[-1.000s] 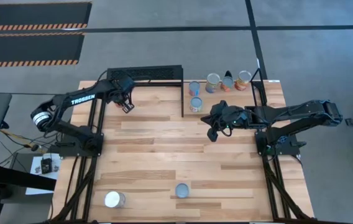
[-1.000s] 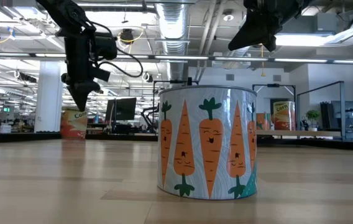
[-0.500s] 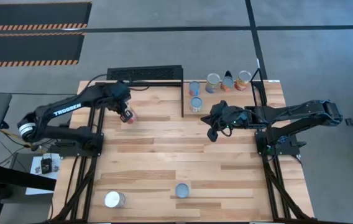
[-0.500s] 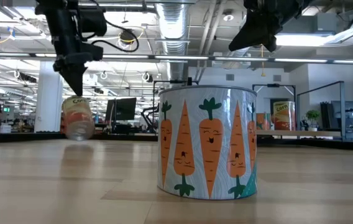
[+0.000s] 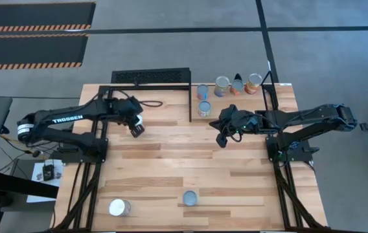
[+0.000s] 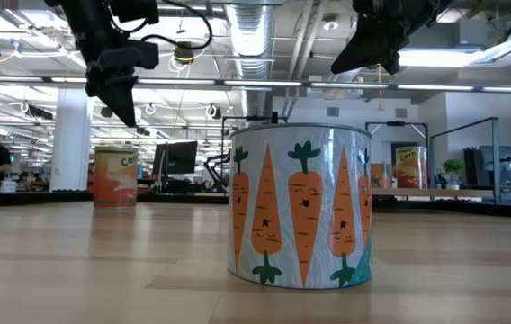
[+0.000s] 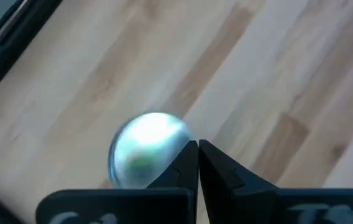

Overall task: Pick and place cans onto a shelf
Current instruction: Put the orange canned corn on the shelf

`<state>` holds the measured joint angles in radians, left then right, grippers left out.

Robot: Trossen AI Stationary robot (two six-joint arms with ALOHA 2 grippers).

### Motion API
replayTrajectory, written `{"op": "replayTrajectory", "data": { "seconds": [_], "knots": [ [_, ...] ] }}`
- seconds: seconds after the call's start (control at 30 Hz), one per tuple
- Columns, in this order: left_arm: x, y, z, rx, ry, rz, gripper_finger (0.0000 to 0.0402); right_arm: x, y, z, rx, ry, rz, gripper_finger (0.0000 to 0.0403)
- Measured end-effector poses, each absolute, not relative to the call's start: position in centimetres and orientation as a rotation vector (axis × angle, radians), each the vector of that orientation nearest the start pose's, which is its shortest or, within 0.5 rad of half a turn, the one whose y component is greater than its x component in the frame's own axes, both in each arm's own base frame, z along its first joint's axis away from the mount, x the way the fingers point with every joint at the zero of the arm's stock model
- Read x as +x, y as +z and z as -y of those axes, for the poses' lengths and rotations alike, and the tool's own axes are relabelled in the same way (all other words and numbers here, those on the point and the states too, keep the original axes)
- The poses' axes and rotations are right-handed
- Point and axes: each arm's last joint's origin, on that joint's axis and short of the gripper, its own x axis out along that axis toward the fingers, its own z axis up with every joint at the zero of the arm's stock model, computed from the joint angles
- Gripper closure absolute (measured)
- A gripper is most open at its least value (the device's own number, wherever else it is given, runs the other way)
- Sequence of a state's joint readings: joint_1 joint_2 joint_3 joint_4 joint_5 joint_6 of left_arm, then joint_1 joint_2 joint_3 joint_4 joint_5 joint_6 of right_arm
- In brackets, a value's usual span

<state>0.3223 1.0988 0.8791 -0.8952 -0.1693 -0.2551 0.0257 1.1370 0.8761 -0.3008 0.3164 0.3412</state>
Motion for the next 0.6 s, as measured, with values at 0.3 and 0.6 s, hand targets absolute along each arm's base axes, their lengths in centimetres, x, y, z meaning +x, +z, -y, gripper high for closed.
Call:
{"op": "replayTrajectory", "data": {
  "seconds": [0.3, 0.6],
  "knots": [
    [18.9, 25.8, -5.1, -0.349, 0.547, -1.037, 0.0383, 24.2, 28.7, 0.3, 0.231, -0.373, -0.501, 0.0391],
    [18.4, 24.5, -4.2, -0.146, 0.529, -1.131, 0.0283, 24.2, 28.7, 0.3, 0.233, -0.371, -0.501, 0.0391]
  ]
}}
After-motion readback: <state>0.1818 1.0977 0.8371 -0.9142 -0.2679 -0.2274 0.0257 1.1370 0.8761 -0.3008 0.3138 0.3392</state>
